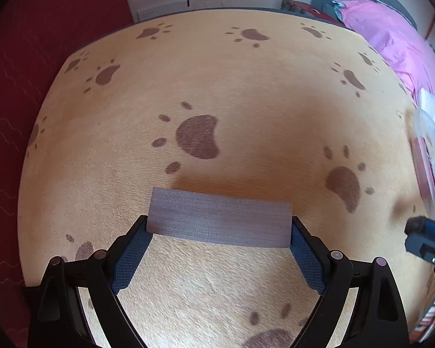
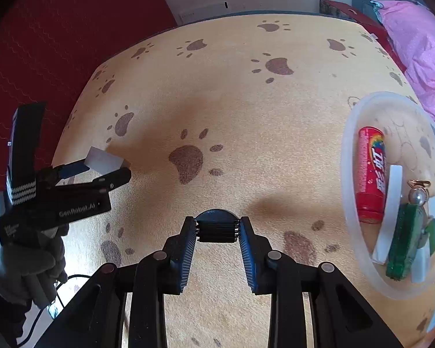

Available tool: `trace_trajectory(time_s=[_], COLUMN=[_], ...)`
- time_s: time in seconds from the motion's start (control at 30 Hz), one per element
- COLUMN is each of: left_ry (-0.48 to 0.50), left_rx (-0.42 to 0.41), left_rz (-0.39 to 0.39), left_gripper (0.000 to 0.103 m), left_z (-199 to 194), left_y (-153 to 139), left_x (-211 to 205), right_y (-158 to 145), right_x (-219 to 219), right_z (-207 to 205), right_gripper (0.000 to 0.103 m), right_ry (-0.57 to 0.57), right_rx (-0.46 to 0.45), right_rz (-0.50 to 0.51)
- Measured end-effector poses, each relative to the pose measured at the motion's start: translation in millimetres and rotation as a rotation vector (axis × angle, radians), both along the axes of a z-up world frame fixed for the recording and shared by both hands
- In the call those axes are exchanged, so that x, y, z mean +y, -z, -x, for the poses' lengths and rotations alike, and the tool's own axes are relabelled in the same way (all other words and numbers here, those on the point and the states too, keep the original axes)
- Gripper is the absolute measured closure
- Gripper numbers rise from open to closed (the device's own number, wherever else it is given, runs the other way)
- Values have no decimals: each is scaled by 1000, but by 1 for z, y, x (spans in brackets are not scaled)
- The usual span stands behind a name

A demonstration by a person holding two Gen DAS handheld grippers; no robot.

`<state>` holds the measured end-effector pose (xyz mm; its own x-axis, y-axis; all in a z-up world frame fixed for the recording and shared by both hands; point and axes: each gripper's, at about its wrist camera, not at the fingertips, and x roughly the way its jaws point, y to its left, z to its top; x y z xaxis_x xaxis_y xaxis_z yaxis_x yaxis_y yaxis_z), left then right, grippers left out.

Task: Organize rigid objects
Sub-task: 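Carry the wooden block with the left gripper while the right carries the black tag toward the bowl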

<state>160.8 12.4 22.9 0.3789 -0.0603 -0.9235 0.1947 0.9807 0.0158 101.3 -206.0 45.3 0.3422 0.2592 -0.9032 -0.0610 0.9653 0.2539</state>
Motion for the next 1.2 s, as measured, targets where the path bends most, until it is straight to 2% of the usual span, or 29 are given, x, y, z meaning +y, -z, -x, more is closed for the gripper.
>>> trace_trajectory(time_s=[0.5, 1.2], left_ry=[42, 67], left_rx=[-18, -37], left_rz=[-18, -29], left_gripper=[11, 11], left_z=[37, 75], left_y=[-22, -41], left_x=[-49, -119], right_y=[-6, -17], right_x=[-29, -101], right_z=[15, 43], right_gripper=[71, 71], right_ry=[11, 49], right_rx=[-18, -51], right_rz=[-19, -31])
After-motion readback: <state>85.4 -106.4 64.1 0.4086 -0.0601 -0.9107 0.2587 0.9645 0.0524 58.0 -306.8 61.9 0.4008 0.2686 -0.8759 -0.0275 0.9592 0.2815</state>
